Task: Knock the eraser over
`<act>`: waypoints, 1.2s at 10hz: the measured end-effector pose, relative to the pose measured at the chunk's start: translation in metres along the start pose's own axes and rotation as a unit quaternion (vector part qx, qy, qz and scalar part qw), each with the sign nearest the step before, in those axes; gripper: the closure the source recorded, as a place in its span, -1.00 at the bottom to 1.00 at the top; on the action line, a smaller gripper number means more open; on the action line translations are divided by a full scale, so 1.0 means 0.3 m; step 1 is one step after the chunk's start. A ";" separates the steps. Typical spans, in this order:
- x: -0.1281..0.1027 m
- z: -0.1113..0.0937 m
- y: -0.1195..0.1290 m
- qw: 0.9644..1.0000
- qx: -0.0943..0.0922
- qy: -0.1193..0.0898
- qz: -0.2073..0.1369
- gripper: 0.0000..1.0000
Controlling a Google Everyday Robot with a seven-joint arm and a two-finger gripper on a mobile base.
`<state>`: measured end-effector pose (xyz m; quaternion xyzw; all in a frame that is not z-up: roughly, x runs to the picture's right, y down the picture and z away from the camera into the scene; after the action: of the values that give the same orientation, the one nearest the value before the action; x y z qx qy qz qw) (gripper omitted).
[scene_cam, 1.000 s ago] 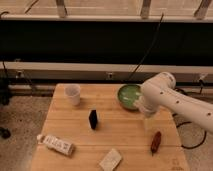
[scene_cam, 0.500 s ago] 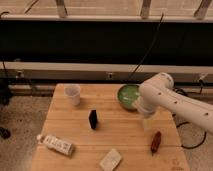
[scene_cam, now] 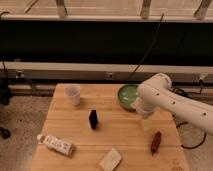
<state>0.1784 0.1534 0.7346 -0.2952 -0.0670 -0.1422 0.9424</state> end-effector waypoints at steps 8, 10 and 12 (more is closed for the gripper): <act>-0.037 0.027 -0.008 1.000 -0.003 -0.003 -0.016 0.01; -0.049 0.036 -0.010 1.000 -0.004 -0.004 -0.023 0.46; -0.061 0.044 -0.012 1.000 -0.005 -0.006 -0.027 0.83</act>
<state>0.1593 0.1623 0.7435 -0.2988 -0.0795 -0.1665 0.9363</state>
